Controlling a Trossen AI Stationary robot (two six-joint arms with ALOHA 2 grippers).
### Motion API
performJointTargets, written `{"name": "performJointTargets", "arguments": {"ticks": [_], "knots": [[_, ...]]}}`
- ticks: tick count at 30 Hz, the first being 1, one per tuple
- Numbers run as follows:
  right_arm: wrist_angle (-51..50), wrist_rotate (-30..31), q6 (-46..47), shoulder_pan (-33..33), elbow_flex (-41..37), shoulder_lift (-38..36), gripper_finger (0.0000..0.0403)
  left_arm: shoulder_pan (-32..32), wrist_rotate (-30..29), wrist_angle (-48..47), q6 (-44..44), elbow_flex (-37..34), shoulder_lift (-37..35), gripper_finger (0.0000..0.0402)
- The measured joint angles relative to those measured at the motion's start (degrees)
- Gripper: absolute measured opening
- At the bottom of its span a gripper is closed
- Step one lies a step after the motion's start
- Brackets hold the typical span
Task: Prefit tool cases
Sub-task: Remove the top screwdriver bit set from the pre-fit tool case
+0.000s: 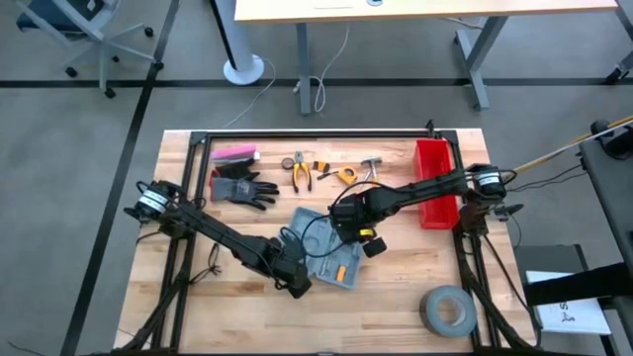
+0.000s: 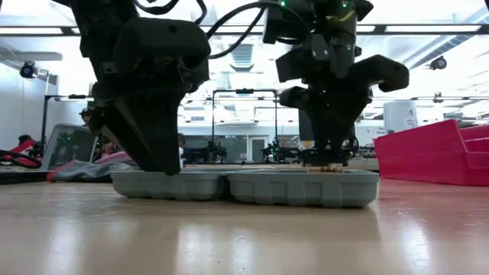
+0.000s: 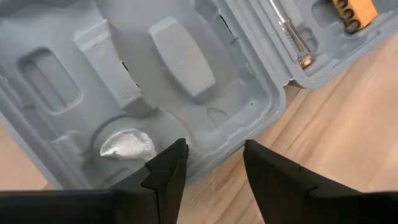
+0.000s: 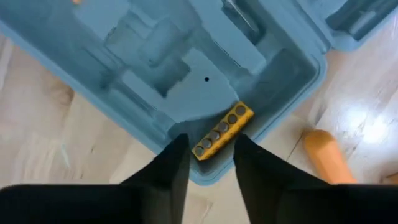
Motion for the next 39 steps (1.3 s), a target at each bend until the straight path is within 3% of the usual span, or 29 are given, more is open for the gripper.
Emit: {"name": "performJointTargets", "arguments": {"ticks": [12, 28, 39], "knots": [[1.48, 0.03, 11.97, 0.23, -1.26, 0.73, 0.0173, -0.04, 0.02, 0.46, 0.20, 0.00, 0.02, 0.0165], [2.53, 3.28, 14.52, 0.60, -1.57, 3.65, 0.0145, -0.26, 0.40, 1.03, 0.44, 0.02, 0.07, 0.0165], [9.01, 3.29, 12.52, -1.10, -5.92, 3.22, 0.0150, -0.33, 0.46, 1.41, 0.74, 0.04, 0.07, 0.0165]]}}
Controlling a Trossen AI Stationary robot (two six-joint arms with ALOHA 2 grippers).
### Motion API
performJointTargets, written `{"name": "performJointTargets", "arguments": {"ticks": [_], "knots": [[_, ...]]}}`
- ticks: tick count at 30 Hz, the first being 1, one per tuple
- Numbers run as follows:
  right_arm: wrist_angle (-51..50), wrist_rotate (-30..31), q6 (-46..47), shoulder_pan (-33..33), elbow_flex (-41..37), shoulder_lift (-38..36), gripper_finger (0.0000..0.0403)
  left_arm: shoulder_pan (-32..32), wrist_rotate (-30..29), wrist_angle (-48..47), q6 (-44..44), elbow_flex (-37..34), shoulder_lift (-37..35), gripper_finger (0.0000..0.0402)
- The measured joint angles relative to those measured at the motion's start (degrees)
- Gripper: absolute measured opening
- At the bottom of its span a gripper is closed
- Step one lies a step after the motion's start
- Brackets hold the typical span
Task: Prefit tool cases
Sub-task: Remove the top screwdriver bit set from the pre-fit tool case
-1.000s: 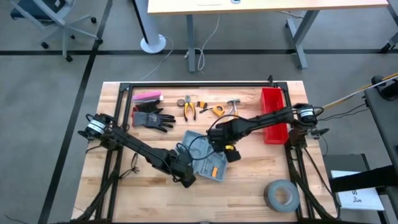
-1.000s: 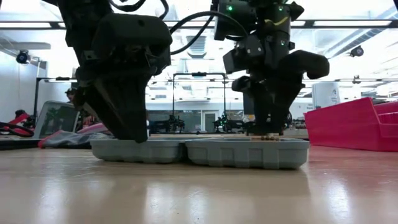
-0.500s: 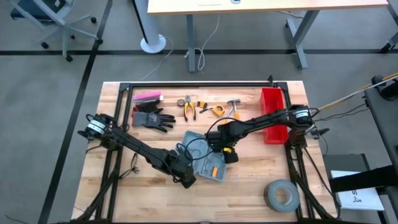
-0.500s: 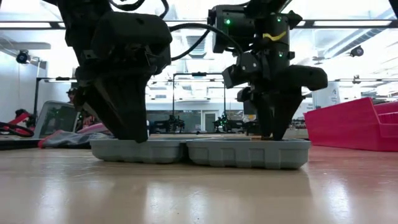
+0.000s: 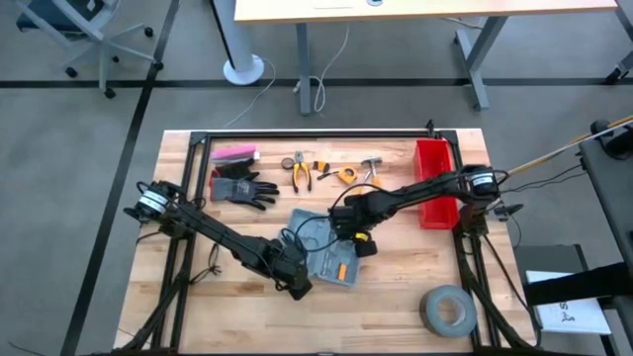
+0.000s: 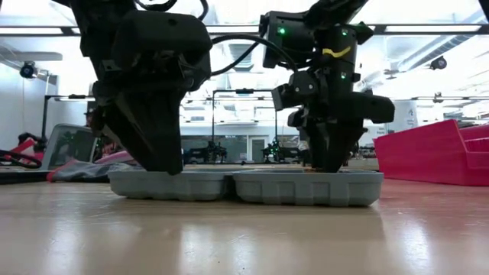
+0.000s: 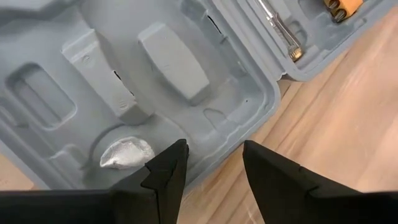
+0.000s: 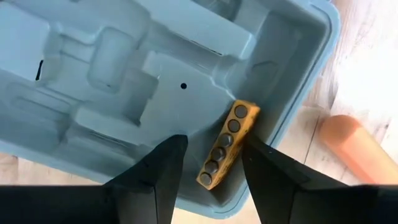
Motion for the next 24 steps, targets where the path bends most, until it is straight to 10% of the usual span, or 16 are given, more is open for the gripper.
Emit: {"name": "performJointTargets", "arguments": {"ticks": [13, 24], "knots": [[2.36, 4.79, -4.28, -1.30, -2.23, 0.04, 0.0015, -0.20, 1.47, 1.21, 0.53, 0.04, 0.00, 0.0165], [-5.04, 3.23, -3.72, 0.02, 1.98, -4.40, 0.0014, -0.33, 1.60, 1.31, 0.24, 0.07, 0.00, 0.0165]]}}
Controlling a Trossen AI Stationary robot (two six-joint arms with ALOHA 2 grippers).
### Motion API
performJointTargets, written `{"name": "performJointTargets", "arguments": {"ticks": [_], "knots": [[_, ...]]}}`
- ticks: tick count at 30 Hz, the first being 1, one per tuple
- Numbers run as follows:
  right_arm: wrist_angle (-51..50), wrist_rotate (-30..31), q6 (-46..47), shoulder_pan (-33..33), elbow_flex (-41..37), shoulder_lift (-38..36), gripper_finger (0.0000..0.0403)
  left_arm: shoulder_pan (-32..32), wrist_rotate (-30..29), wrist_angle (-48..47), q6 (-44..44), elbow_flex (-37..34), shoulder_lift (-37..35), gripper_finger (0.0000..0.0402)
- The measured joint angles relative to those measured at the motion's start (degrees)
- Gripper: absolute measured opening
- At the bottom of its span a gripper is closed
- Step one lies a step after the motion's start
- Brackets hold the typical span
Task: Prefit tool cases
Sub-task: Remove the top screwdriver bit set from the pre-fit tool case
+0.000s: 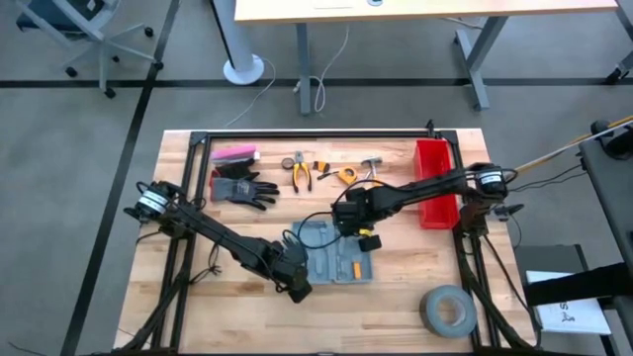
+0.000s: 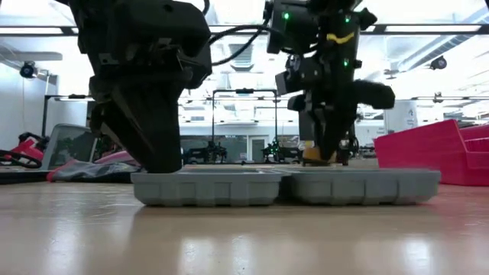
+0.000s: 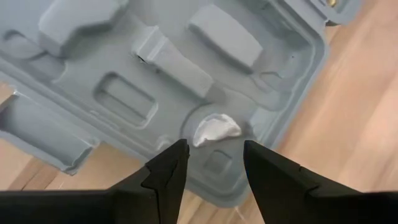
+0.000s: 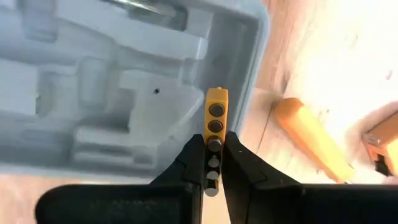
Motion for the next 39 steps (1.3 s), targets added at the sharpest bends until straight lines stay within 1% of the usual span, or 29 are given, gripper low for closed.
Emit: {"name": "performJointTargets", "arguments": {"ticks": [11, 18, 23, 28, 34, 39], "knots": [[-3.94, -0.11, 0.31, 0.17, 0.27, -4.82, 0.0014, 0.00, -0.37, 2.26, -0.15, -0.02, -0.26, 0.0165], [-5.48, 0.01, 1.02, -1.95, 0.22, -8.35, 0.0014, 0.00, -0.46, 2.97, -0.13, -0.02, -0.37, 0.0165], [-5.75, 0.03, 1.03, -5.41, -0.21, -10.01, 0.0010, -0.11, -0.52, 3.02, 0.04, -0.02, -0.42, 0.0165], [-5.62, 0.04, -0.12, -10.75, -0.83, -9.70, 0.0010, 0.04, -0.53, 3.09, -0.18, -0.02, -0.42, 0.0165], [-1.88, -0.02, -0.69, -17.06, -1.98, -9.57, 0.0010, 0.04, -0.55, 3.15, -0.31, -0.02, -0.42, 0.0165], [-2.19, -0.03, -0.20, -19.42, -2.03, -9.57, 0.0015, 0.04, -0.55, 3.21, -0.31, -0.02, -0.42, 0.0165]]}}
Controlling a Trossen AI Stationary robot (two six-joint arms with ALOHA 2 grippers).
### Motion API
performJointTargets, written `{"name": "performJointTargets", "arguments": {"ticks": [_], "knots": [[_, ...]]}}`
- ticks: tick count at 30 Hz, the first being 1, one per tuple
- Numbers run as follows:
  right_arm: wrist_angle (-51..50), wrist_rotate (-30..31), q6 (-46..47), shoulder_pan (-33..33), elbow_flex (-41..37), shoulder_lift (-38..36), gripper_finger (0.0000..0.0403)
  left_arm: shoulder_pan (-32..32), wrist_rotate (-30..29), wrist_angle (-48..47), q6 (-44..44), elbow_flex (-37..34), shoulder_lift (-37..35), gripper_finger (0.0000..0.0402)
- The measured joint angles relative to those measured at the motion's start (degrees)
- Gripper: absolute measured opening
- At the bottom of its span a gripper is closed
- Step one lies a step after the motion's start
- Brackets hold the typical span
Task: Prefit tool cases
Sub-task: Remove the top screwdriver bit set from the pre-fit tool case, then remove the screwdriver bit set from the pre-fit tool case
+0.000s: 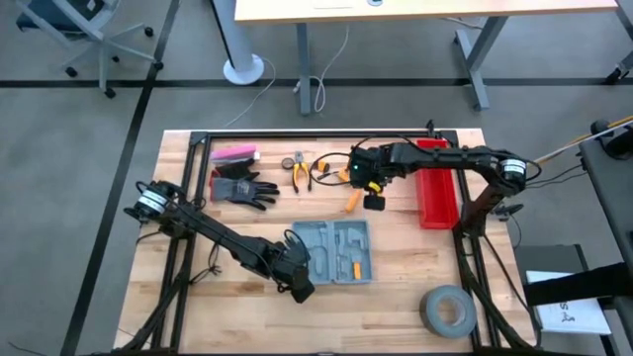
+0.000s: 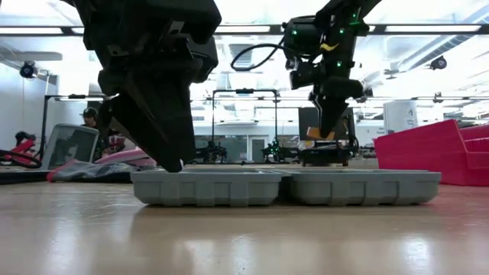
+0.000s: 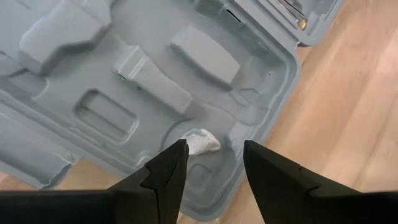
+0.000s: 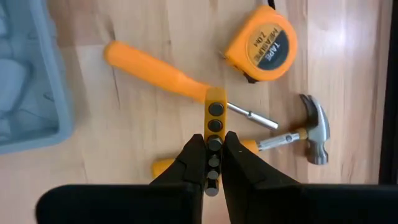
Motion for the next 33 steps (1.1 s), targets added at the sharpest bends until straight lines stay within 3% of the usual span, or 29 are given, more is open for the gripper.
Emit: {"name": "performJointTargets", "arguments": {"ticks": [7, 15, 18, 24, 33], "knots": [[-0.05, -0.45, 0.86, -0.11, -0.39, 0.00, 0.0058, 0.00, -0.20, 0.22, 0.00, -0.02, -0.02, 0.0165], [-2.35, -2.45, 3.03, 0.71, -0.85, 0.00, 0.0080, 0.00, -0.20, 0.22, 0.35, -0.02, -0.02, 0.0165], [-2.75, -5.79, 3.07, 3.51, -1.24, -0.18, 0.0083, 0.00, -0.21, 0.19, 0.36, -0.02, 0.02, 0.0165], [-1.26, -6.33, 1.50, 12.08, -2.99, -0.11, 0.0076, 0.13, -2.16, 0.00, 0.39, -0.09, 1.88, 0.0165], [7.92, -9.28, 8.76, 20.48, -5.02, -0.42, 0.0079, 0.79, -4.42, 0.00, 1.03, -0.07, 2.75, 0.0165]]}}
